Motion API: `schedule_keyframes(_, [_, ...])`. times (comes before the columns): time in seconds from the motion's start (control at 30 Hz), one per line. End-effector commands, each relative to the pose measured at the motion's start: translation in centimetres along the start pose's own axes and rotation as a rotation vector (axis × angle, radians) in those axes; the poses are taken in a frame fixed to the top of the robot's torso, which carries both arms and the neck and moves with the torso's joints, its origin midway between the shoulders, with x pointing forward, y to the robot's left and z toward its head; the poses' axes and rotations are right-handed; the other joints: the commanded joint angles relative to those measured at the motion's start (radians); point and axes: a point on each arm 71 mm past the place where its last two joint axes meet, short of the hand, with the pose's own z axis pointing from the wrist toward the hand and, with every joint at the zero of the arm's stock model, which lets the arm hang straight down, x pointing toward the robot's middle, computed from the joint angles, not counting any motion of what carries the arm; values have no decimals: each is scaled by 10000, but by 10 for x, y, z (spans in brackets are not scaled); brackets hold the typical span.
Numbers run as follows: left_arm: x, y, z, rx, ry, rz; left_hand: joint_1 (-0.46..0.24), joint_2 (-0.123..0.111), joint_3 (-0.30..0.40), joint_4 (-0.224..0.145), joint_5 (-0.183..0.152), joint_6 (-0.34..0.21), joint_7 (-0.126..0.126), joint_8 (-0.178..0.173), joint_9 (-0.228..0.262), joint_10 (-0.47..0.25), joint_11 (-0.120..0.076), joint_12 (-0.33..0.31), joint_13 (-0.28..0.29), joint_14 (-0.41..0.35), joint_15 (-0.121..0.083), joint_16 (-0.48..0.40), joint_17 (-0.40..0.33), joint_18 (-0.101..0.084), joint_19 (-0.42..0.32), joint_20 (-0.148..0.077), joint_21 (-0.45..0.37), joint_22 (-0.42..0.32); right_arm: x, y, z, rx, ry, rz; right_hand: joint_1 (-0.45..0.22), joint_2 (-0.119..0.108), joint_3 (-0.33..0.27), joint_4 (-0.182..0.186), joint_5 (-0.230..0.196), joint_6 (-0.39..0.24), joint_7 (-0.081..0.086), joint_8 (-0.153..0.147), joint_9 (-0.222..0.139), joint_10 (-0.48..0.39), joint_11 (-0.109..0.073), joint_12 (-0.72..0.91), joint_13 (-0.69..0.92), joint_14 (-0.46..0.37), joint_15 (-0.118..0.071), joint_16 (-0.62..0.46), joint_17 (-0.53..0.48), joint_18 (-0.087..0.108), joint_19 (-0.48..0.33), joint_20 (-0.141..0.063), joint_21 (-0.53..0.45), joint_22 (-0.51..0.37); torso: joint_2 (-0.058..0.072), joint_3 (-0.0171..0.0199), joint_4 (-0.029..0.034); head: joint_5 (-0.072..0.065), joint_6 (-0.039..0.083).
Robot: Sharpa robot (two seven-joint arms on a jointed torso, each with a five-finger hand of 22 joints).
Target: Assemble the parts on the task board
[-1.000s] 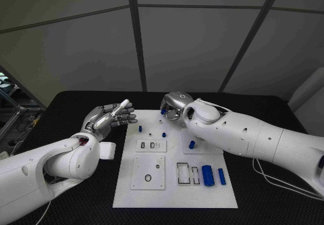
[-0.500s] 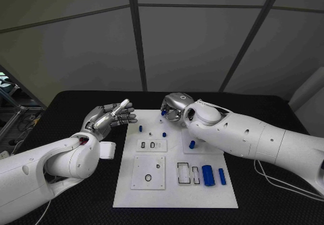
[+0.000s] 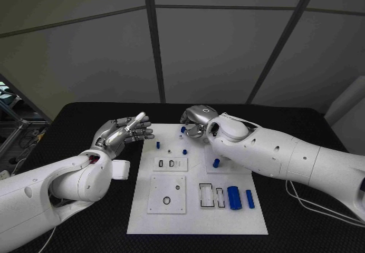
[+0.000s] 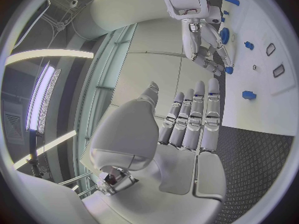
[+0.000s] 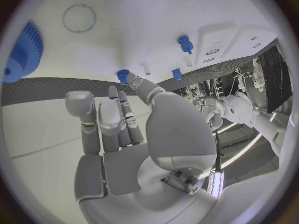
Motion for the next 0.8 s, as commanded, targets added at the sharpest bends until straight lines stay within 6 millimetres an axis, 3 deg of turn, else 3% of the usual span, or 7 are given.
schedule_keyframes(0.03, [2, -1, 0, 69, 148, -44, 58, 42, -47, 3, 11, -1, 49, -60, -10, 35, 14, -15, -12, -19, 32, -65, 15, 92, -39, 18, -63, -14, 0, 0, 1, -4, 84, -47, 79, -98, -206, 23, -29, -308, -8, -19, 16, -369, 30, 52, -17, -33, 61, -144, -200, 102, -110, 17, -152, -208, 1, -6, 5, -6, -5])
schedule_keyframes(0.2, [1, -2, 0, 64, 146, -41, 58, 42, -47, 3, 11, -1, 49, -60, -10, 35, 14, -15, -12, -19, 32, -65, 15, 92, -39, 18, -63, -14, -1, 0, 0, -26, 30, -24, 148, -93, -336, 72, -22, -369, -23, 7, 35, -516, 45, 120, -9, -26, 68, -186, -257, 108, -113, 27, -196, -249, 1, 2, -8, 10, -11])
schedule_keyframes(0.33, [0, -2, 0, 63, 124, -28, 58, 42, -47, 3, 11, -1, 49, -60, -10, 35, 14, -15, -12, -19, 32, -65, 15, 92, -39, 18, -63, -14, -5, -3, -6, 4, -262, 76, 237, -12, -427, 166, 186, -65, -6, 117, 94, -397, 20, 378, 29, -24, 48, -262, -365, 95, -31, 17, -168, -186, -9, 20, -26, 24, -10])
schedule_keyframes(0.57, [0, -2, -1, 51, 147, -36, 62, 42, -54, -5, 11, 0, 51, -66, -10, 35, 15, -24, -12, -20, 33, -73, 18, 93, -42, 19, -68, -17, -28, -25, -19, 518, -943, 765, 73, -104, -600, 422, 395, 220, 21, 136, 104, -12, -11, 778, 58, 69, 26, -148, -196, 50, 144, 8, -24, 49, -24, 25, -63, -21, 75])
schedule_keyframes(0.7, [-1, -2, -1, 46, 113, -18, 62, 42, -54, -5, 11, 0, 51, -66, -10, 35, 15, -24, -12, -20, 33, -73, 18, 93, -42, 19, -68, -17, -52, -44, -34, 948, -1255, 1409, -37, -195, -703, 606, 411, 458, 32, 195, 126, 873, -118, 1297, 216, 218, -36, 200, 333, -23, 361, -13, 249, 503, -40, 43, -85, -34, 88])
schedule_keyframes(0.8, [-2, -2, -1, 42, 85, -2, 64, 43, -56, -8, 10, 1, 51, -67, -10, 36, 15, -26, -12, -20, 34, -76, 19, 93, -43, 20, -69, -18, -64, -61, -49, 1411, -918, 1849, -303, -513, -1136, 875, 436, 341, -51, 131, 89, 2054, -312, 1998, 566, 311, -167, 463, 721, -81, 545, -128, 491, 900, -49, 55, -125, -56, 114])
